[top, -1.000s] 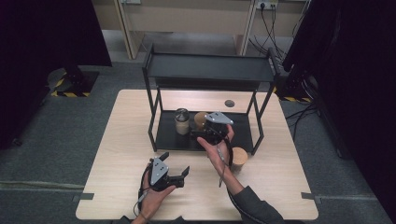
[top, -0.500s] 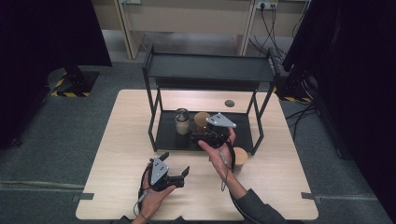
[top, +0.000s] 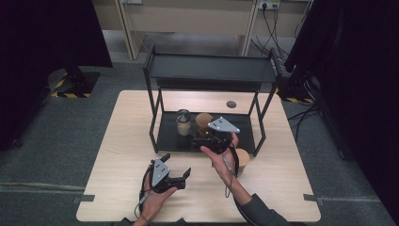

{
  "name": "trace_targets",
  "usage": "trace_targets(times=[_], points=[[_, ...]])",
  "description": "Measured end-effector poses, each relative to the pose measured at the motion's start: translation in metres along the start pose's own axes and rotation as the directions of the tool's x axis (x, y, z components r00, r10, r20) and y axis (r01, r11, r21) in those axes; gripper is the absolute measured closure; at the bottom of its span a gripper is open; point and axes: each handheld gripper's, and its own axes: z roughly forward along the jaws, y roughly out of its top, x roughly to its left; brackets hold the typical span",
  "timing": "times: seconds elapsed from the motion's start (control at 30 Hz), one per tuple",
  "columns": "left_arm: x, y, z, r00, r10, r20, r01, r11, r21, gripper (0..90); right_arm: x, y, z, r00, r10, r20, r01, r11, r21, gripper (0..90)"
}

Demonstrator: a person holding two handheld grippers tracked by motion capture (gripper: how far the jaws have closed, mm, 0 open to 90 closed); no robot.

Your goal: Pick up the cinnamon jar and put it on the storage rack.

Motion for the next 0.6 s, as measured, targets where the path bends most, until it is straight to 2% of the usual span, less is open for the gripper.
trace_targets(times=[0.6], points=[[0.0, 0.0, 0.0, 1.0, 0.001, -0.001, -0.001, 1.0, 0.001, 4.0, -0.006, -0.011, -0.021, 0.9993, 0.008, -0.037, -0.009, 1.0, -0.024, 5.5]])
